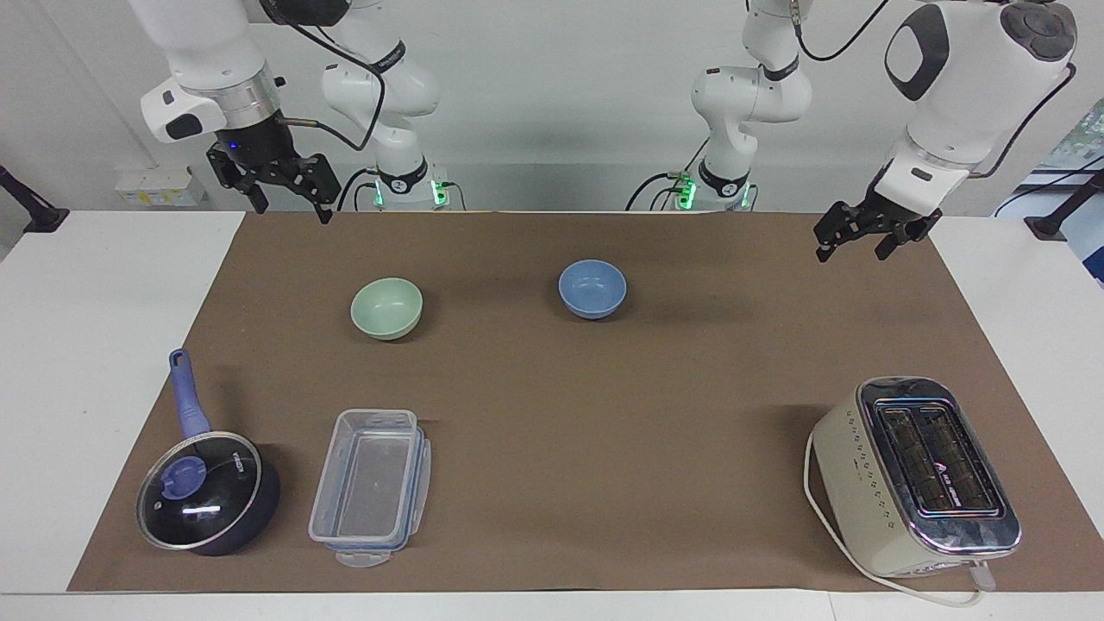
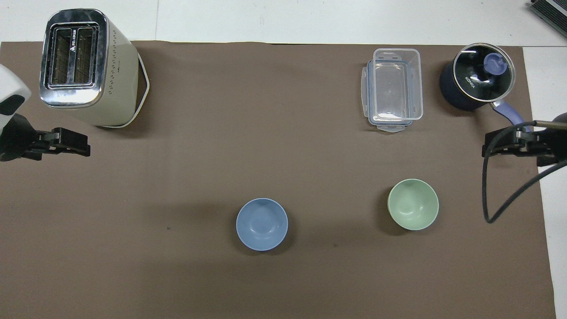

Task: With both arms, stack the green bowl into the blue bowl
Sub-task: 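Reach the right gripper to the rim of the green bowl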

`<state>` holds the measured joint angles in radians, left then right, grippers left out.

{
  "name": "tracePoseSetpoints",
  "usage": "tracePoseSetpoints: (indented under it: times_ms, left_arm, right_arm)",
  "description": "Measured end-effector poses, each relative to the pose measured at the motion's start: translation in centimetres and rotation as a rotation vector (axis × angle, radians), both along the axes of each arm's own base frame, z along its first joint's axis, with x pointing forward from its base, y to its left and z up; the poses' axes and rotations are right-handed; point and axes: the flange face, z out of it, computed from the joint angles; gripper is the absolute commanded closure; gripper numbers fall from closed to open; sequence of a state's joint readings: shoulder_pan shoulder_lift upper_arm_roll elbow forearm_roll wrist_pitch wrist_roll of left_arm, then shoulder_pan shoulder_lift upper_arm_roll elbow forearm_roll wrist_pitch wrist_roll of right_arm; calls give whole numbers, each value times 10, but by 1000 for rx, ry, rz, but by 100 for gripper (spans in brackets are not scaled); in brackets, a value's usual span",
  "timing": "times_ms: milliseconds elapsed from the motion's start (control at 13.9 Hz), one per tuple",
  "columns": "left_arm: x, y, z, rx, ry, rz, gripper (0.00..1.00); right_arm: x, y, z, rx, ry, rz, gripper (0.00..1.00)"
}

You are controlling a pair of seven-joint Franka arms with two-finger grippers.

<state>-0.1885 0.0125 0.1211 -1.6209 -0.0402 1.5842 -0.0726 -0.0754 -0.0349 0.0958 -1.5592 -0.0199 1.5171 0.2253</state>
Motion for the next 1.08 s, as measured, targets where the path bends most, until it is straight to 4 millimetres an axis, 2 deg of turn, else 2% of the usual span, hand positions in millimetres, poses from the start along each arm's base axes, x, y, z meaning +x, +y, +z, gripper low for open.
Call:
tracePoseSetpoints:
  times_ms: [144,360,791,1079]
  left_arm:
    - [9,-3,0,4,3,-3,0]
    - [12,-5,-5,5,9,-5,0]
    - [13,-3,2,3,-6,-45,0]
    - [12,-3,13,4,-18,-46,0]
  right_arm:
    - [0,0,-17,-1,20,2,0]
    - [0,-3,-56,-1,46,39,0]
    - [-17,-31,-171,15,123,136,0]
    - [-39,-30,-249,18,122,150,0]
